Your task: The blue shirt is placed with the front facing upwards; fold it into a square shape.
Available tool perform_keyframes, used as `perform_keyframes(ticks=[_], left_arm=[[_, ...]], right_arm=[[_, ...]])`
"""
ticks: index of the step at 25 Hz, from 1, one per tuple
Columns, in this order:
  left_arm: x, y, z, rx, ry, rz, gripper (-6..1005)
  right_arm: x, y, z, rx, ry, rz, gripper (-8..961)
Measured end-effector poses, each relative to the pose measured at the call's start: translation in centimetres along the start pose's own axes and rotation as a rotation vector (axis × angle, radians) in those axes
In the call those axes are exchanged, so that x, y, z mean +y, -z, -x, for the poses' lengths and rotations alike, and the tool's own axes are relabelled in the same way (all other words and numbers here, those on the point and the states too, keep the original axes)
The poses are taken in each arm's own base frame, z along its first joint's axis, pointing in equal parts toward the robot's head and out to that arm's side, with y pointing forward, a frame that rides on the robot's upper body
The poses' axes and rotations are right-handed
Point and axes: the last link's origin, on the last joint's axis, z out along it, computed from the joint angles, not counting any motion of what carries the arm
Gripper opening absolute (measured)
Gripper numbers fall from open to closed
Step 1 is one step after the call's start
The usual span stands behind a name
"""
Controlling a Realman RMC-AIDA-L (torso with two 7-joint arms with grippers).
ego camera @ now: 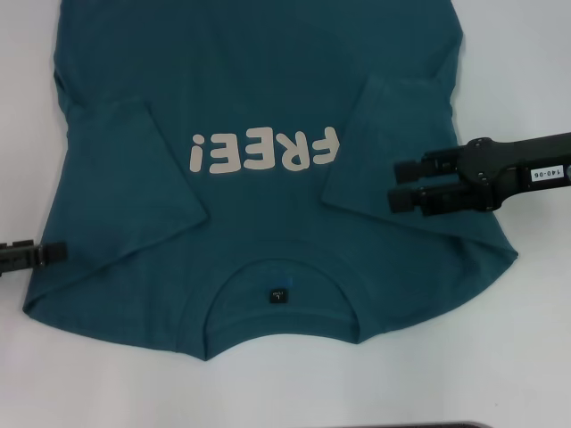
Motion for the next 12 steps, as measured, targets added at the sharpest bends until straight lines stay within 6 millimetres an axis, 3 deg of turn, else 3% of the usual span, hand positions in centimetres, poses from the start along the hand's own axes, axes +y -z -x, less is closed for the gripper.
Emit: perform_keyframes(ticks=[12], left_arm=[[-0.07, -0.85, -0.49, -0.017, 0.002, -0.015, 873]], right_arm=[[0.0, 0.11, 0.05, 0.001, -0.009, -0.002, 701]])
